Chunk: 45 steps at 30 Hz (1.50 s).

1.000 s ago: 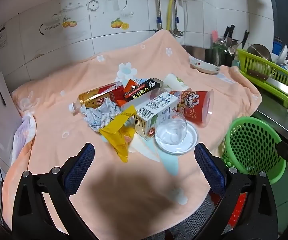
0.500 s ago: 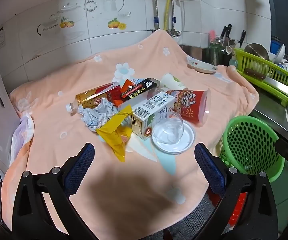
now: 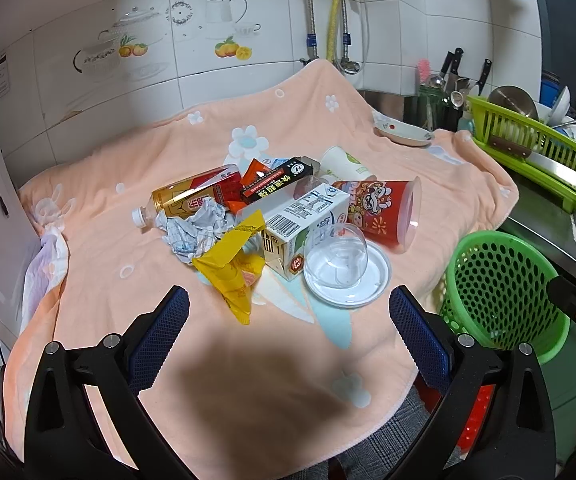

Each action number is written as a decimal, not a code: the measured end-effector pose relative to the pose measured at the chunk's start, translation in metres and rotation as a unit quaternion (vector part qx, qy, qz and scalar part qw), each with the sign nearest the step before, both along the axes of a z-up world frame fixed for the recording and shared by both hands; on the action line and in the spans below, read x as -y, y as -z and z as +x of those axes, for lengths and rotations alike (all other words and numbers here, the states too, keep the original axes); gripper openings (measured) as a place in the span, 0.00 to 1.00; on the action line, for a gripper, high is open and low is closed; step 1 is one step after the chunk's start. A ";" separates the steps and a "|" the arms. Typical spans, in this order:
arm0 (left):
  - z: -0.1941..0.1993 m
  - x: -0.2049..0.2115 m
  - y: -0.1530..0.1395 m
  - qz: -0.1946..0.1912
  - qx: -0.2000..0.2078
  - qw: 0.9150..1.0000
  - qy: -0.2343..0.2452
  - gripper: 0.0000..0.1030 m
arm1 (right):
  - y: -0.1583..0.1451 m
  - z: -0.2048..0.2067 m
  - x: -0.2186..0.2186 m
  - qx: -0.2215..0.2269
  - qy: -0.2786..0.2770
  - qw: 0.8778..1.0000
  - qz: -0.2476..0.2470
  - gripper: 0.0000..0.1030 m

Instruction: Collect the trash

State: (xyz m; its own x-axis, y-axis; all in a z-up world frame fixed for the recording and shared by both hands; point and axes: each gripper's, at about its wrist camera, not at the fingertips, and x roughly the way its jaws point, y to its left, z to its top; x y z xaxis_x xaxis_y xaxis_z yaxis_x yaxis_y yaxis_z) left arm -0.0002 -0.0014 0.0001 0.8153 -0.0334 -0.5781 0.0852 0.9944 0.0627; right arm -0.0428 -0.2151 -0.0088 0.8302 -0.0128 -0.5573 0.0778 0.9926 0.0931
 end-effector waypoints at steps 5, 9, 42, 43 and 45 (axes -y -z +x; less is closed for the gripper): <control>0.001 -0.002 0.002 -0.001 0.000 1.000 0.001 0.95 | 0.000 0.001 -0.001 0.000 -0.003 1.000 0.000 0.94; 0.001 -0.001 0.002 -0.001 -0.001 1.000 0.002 0.95 | 0.000 0.002 0.000 0.000 -0.004 1.000 0.001 0.94; 0.010 -0.003 0.005 0.001 -0.007 1.000 -0.001 0.95 | 0.008 0.016 -0.008 -0.007 -0.018 1.000 0.001 0.94; 0.011 -0.004 0.005 0.001 -0.007 1.000 -0.002 0.95 | 0.008 0.017 -0.009 -0.007 -0.020 1.000 0.000 0.94; 0.012 -0.007 0.005 0.001 -0.007 1.000 -0.005 0.95 | 0.008 0.019 -0.011 -0.007 -0.023 1.000 -0.002 0.94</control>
State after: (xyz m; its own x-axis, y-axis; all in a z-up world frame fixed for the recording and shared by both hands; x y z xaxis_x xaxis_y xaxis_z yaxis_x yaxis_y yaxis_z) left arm 0.0123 0.0057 -0.0046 0.8075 -0.0249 -0.5894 0.0769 0.9950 0.0633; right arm -0.0242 -0.2041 -0.0166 0.8216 0.0236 -0.5696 0.0333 0.9955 0.0892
